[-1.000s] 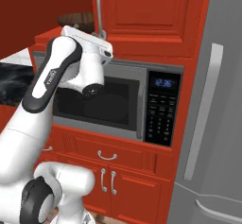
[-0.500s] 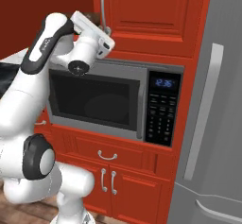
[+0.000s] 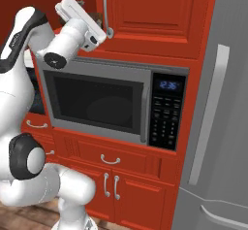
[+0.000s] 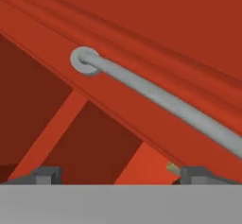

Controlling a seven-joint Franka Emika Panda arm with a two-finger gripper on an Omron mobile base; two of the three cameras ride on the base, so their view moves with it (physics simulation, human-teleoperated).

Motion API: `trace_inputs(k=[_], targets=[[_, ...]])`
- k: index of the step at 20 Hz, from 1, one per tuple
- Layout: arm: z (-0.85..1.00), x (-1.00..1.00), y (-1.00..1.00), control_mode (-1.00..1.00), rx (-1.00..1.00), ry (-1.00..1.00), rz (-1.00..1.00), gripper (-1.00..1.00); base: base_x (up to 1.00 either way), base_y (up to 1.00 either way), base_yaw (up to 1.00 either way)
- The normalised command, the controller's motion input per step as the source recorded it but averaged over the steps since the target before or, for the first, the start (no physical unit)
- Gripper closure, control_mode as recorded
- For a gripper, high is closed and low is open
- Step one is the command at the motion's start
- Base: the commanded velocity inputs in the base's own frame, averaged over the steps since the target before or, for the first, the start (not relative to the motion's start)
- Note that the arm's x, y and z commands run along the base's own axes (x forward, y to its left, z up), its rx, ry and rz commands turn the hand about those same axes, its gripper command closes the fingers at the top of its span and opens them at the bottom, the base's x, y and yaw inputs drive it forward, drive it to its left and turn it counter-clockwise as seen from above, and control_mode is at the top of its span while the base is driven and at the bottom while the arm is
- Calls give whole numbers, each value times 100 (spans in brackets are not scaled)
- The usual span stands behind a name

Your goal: Open the cabinet. Pick the bowls from the counter and place them in the cabinet. Then close the cabinet.

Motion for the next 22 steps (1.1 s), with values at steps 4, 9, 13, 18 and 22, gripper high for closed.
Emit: trace_inputs(k=[4, 9, 13, 18, 22], targets=[[28, -49, -25, -100, 2, -2, 4, -100, 0, 0, 0], [6, -65, -14, -100, 0, 5, 4, -100, 0, 0, 0], [0, -93, 0, -100, 0, 1, 3, -100, 0, 0, 0], [11, -96, -1, -100, 0, 0, 4, -100, 0, 0, 0], [40, -85, 0, -100, -9, 19, 6, -100, 0, 0, 0]])
